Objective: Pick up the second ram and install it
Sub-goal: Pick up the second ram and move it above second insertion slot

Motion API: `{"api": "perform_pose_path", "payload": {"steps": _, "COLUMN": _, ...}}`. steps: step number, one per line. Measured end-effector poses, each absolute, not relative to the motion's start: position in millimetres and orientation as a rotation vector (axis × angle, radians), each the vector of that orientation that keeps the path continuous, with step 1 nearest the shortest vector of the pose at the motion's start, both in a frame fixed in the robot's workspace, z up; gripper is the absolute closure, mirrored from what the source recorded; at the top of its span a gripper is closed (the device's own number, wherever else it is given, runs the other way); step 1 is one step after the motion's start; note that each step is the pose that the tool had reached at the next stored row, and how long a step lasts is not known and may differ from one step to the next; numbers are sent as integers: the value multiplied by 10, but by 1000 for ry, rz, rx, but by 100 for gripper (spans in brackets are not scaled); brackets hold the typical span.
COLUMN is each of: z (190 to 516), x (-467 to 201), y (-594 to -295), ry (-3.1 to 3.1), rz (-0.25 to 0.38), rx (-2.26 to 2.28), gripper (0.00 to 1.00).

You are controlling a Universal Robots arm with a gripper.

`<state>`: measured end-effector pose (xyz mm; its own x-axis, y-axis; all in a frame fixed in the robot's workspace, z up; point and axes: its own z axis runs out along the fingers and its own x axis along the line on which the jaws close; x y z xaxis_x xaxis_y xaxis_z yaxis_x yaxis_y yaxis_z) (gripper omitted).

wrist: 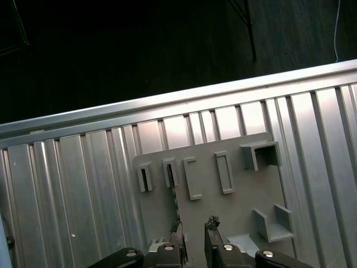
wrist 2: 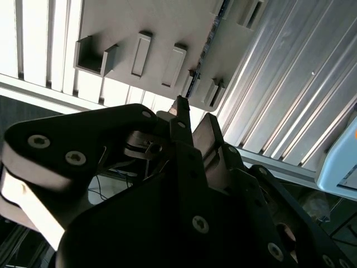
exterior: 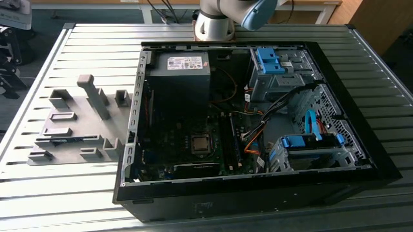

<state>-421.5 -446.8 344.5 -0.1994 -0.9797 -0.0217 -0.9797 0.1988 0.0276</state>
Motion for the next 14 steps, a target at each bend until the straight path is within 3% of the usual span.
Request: {"api": "perform_pose_path", "payload": {"steps": 14, "z": 3412, "x": -4215, "y": -4481, "ry": -2423, "rz": -55, "rx": 1998, "gripper": 70}}
